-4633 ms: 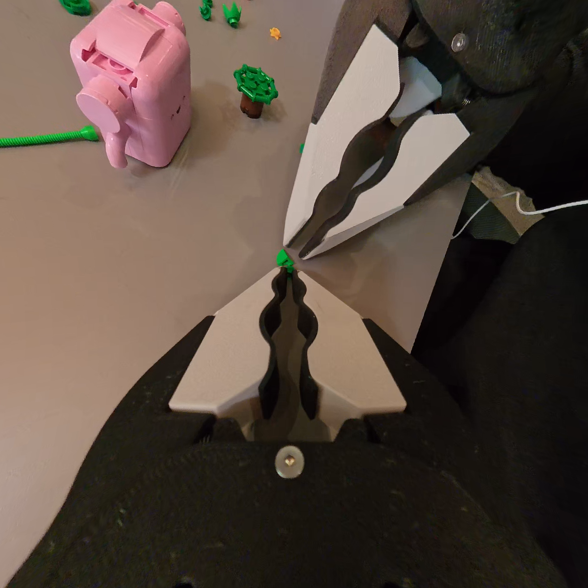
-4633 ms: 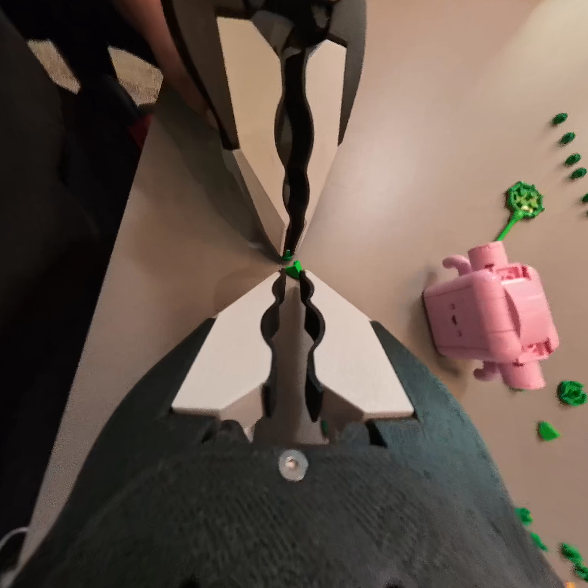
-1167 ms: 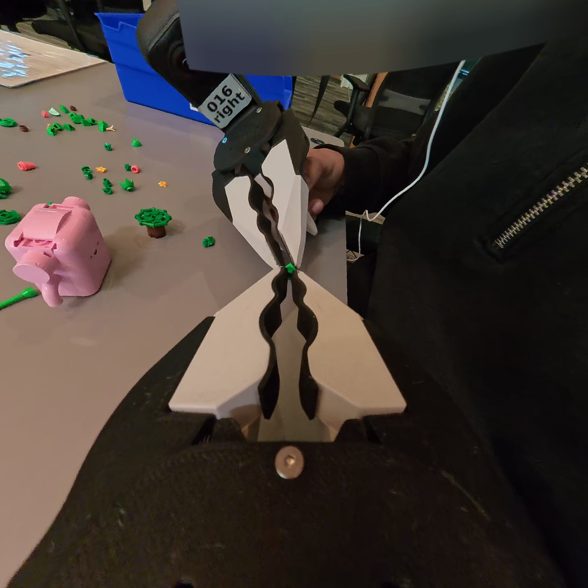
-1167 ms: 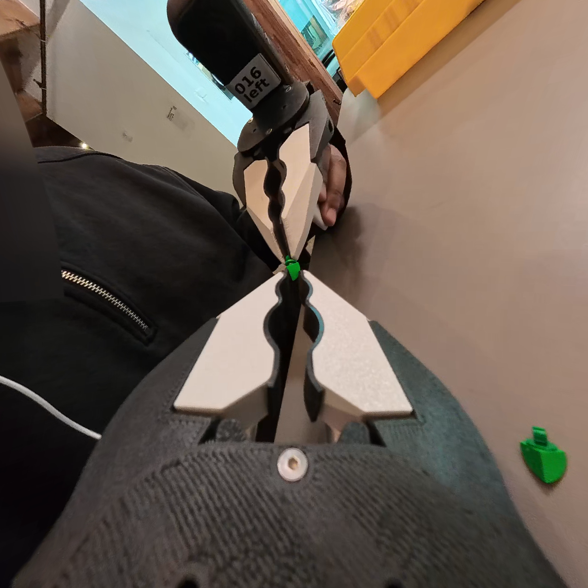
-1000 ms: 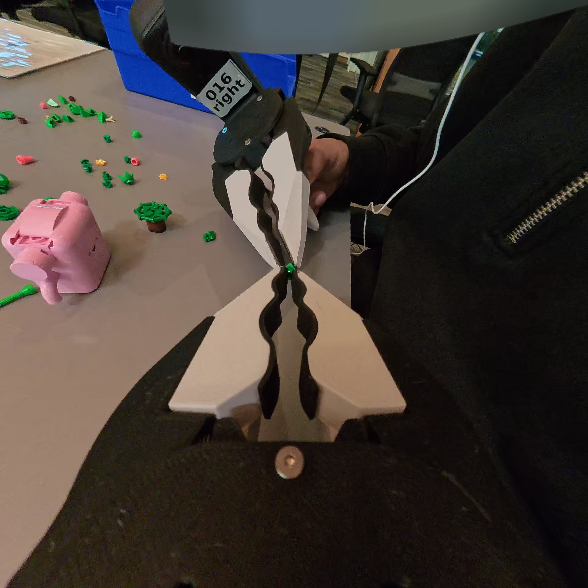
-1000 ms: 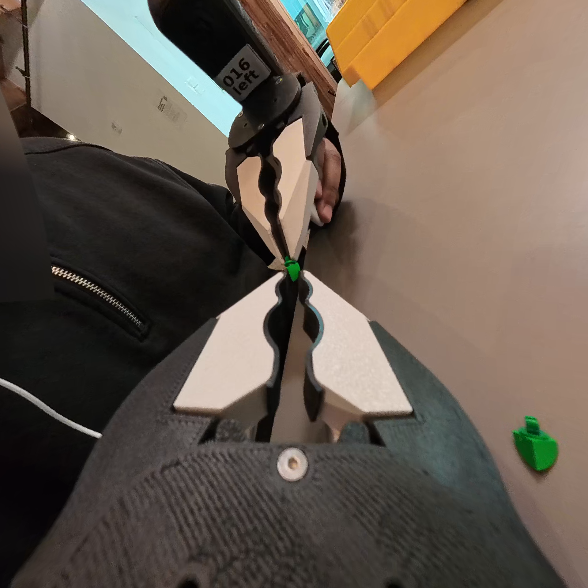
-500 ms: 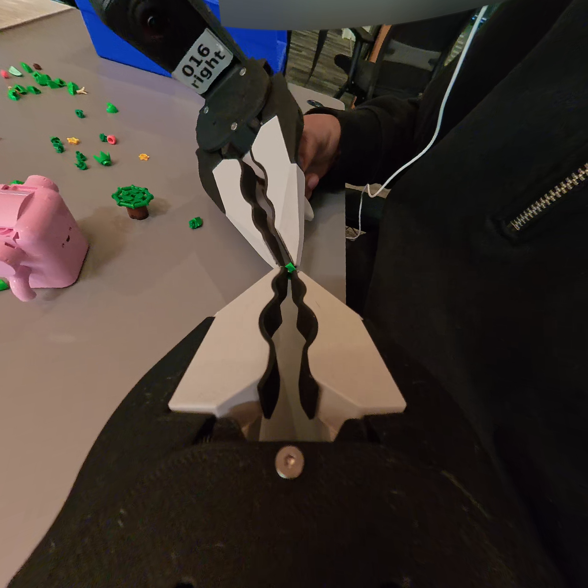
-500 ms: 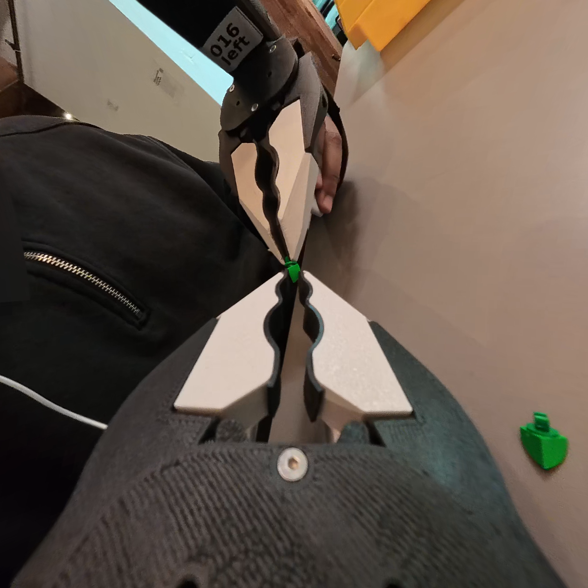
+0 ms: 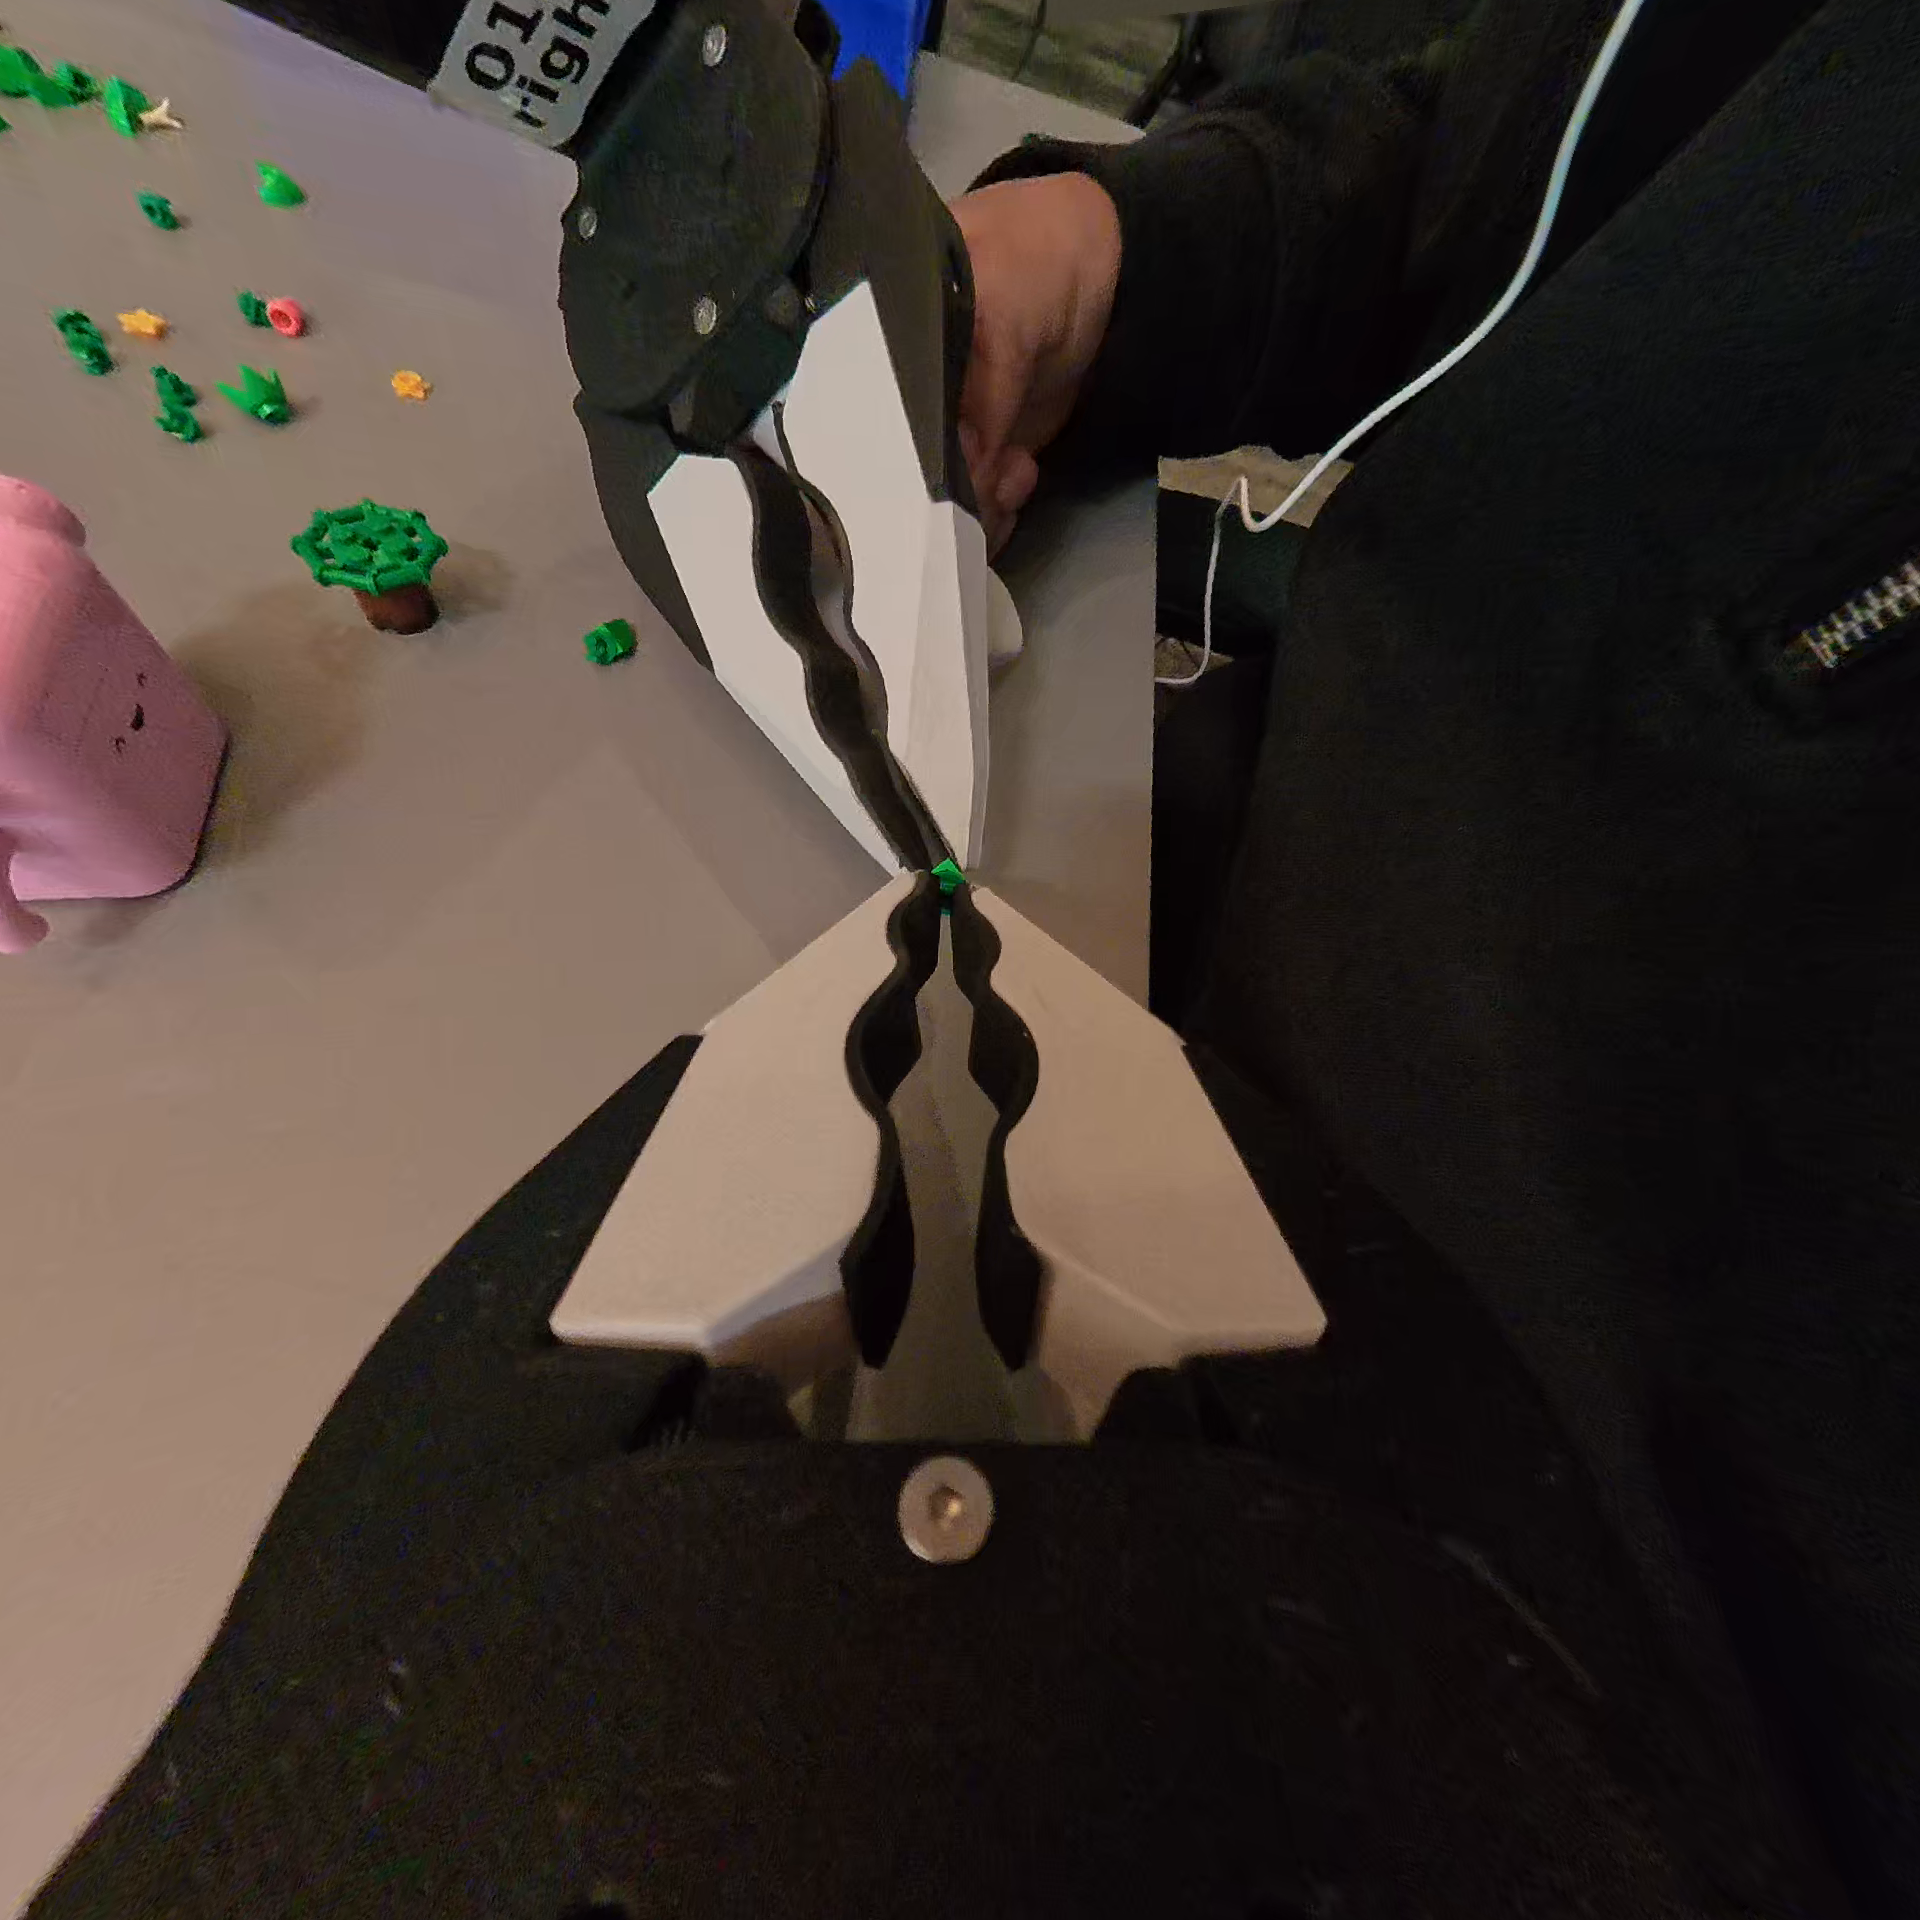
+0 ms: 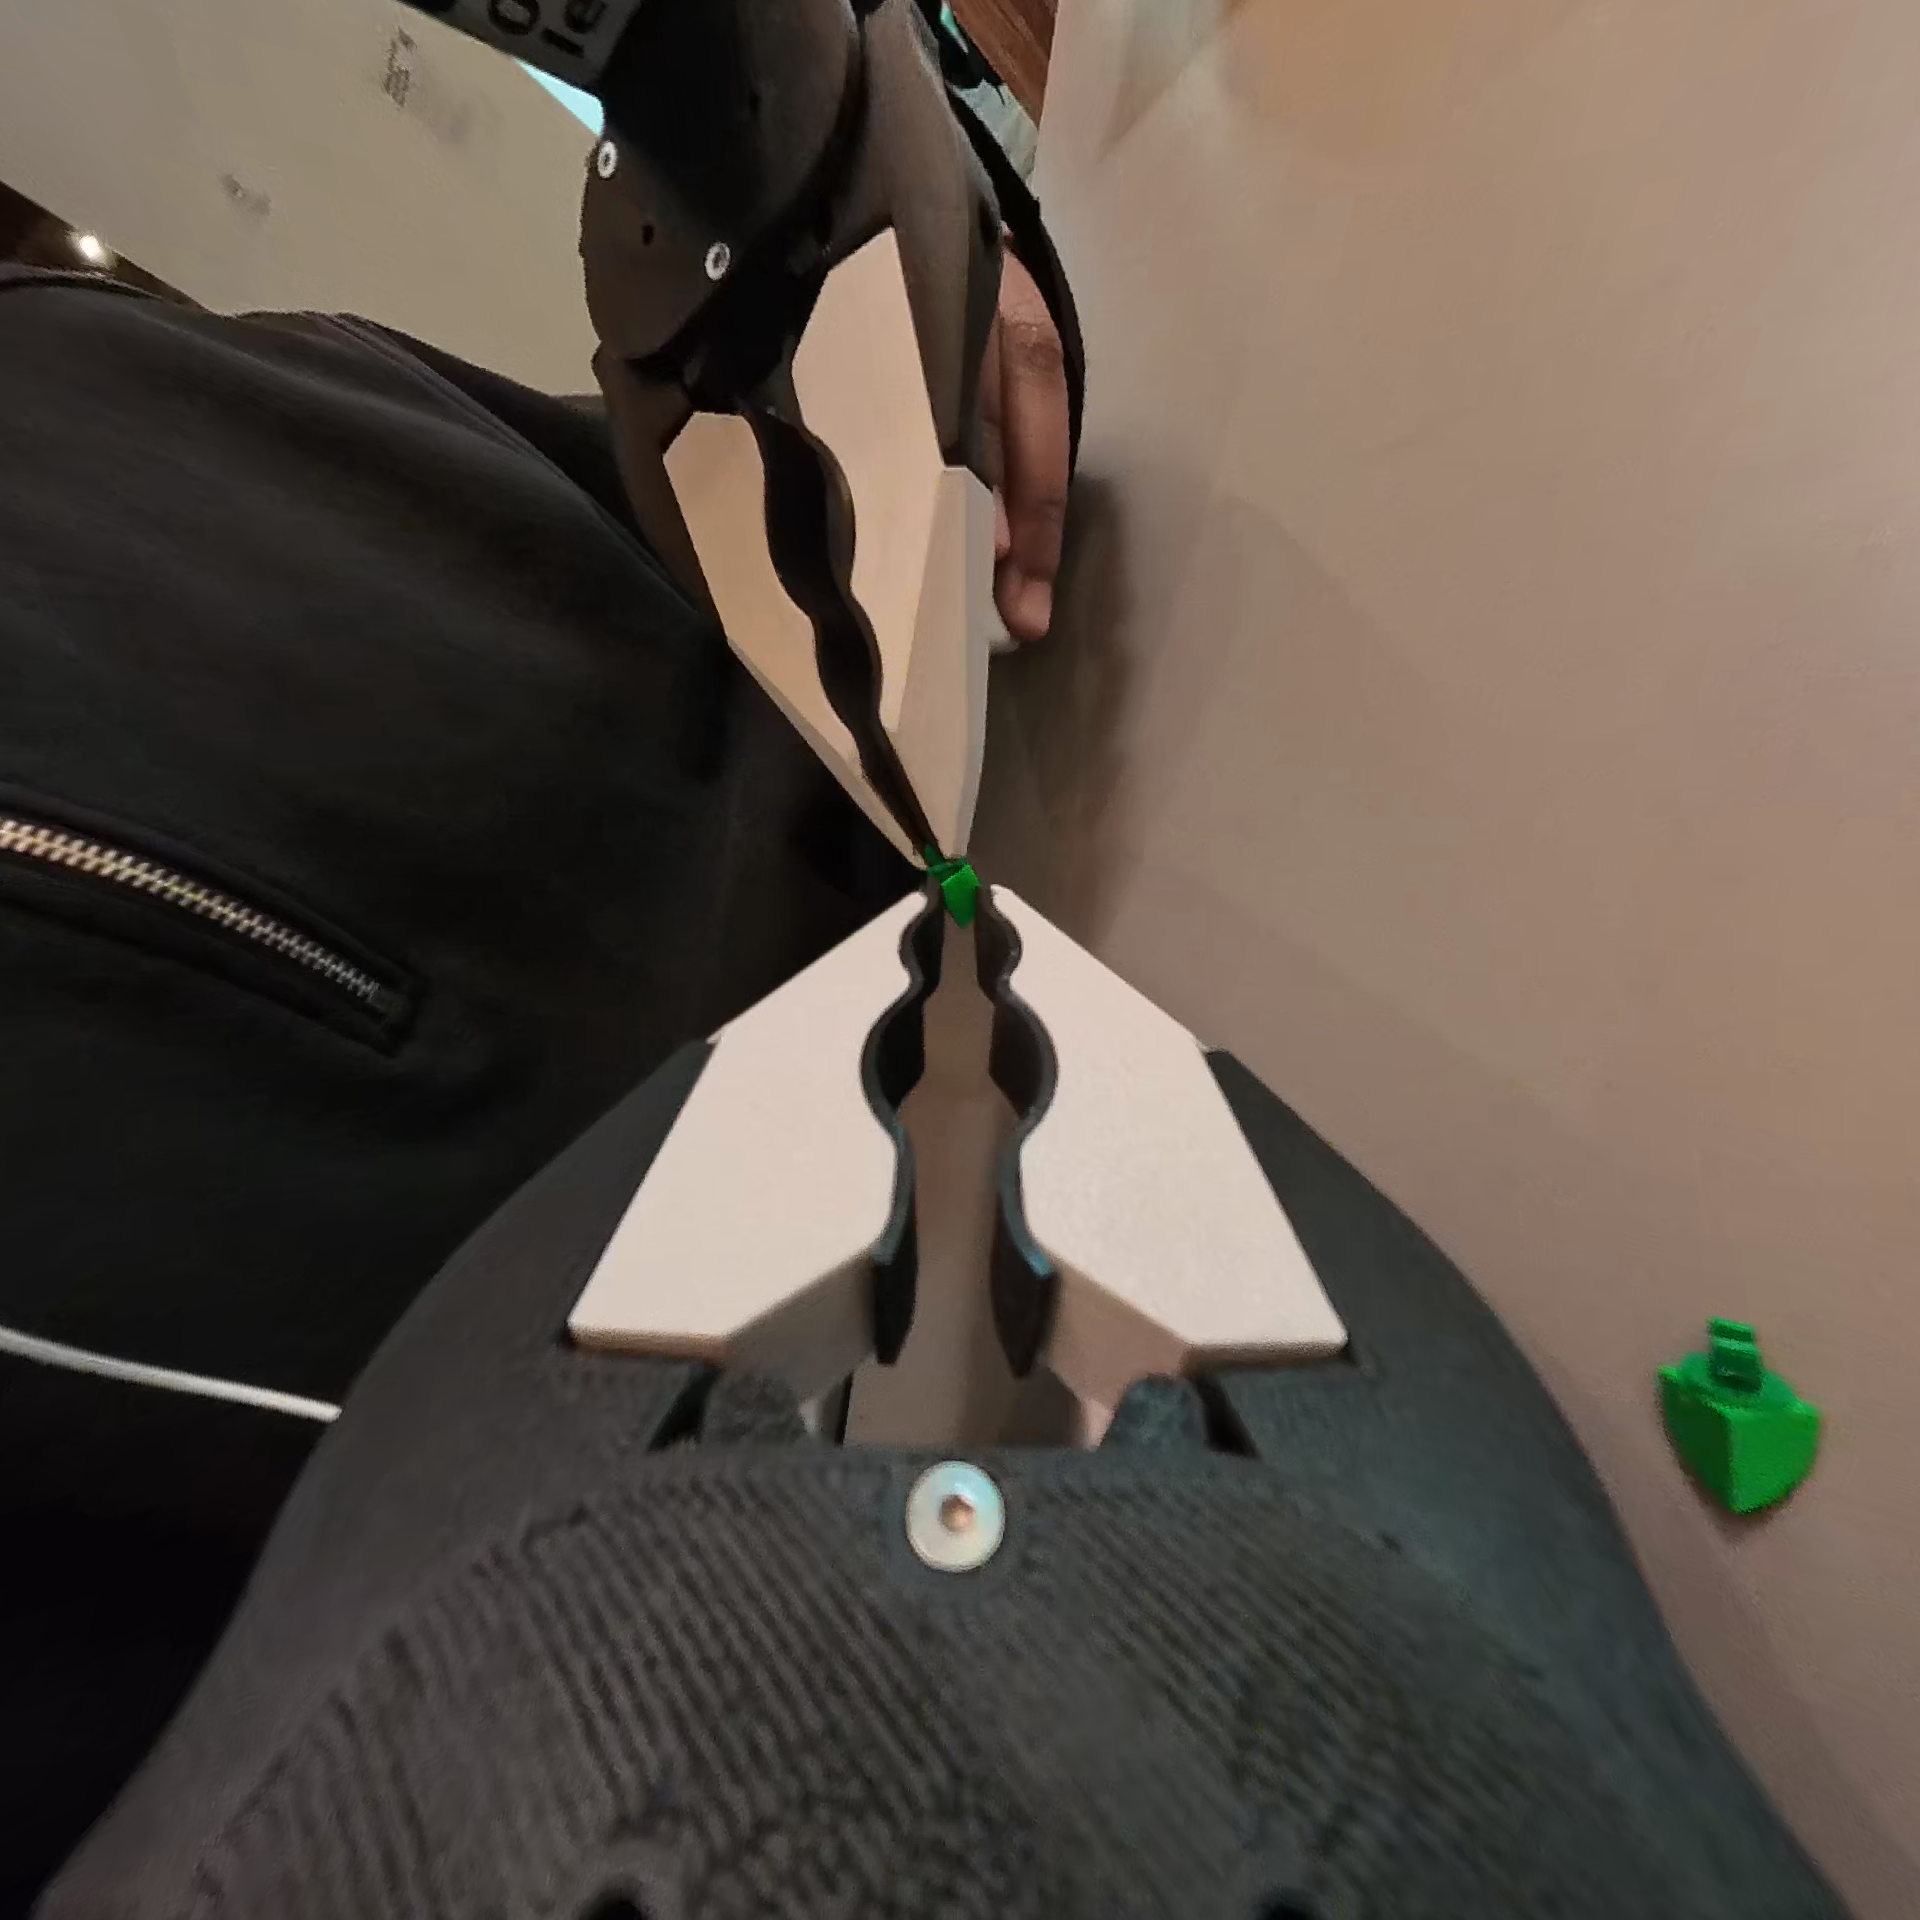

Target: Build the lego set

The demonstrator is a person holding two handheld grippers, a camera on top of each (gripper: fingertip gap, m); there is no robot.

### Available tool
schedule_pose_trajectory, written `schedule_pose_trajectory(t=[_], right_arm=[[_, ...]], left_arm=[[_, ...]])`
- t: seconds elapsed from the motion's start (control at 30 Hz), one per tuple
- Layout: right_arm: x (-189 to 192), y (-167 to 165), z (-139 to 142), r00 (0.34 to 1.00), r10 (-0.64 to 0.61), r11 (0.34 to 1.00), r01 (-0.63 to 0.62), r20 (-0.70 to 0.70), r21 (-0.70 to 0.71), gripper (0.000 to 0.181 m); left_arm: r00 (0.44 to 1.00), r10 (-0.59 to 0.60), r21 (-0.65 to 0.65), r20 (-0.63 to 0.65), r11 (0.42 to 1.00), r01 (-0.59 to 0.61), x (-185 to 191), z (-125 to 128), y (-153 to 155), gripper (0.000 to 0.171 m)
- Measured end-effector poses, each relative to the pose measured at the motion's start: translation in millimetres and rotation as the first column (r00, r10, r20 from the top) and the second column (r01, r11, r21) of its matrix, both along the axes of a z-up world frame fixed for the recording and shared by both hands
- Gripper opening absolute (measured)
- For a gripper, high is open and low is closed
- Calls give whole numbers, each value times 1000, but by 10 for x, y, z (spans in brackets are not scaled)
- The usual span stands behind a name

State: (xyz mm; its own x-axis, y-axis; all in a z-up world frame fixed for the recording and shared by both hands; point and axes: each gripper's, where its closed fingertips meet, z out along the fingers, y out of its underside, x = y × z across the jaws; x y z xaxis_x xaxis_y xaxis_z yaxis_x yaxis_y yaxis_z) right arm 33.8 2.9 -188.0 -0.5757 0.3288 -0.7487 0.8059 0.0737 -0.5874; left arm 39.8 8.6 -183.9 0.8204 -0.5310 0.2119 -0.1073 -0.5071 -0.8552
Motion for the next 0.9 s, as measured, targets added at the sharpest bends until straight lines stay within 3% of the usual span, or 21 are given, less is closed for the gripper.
schedule_pose_trajectory(t=[0.5, 0.83, 0.9], right_arm=[[37, -51, -274, 999, 36, 979, -41, 27, 201, 3], [-16, -31, -213, 1000, -12, 983, 17, -26, 184, 5], [-78, 4, -48, 993, -61, 992, 71, -98, 108, 17]], left_arm=[[989, -49, -142, -137, 989, 30, 53, -291, -43, 0], [995, -23, -135, -92, 991, 10, 6, -244, -35, 0], [999, 13, -91, -32, 996, -16, -46, -141, -14, 0]])
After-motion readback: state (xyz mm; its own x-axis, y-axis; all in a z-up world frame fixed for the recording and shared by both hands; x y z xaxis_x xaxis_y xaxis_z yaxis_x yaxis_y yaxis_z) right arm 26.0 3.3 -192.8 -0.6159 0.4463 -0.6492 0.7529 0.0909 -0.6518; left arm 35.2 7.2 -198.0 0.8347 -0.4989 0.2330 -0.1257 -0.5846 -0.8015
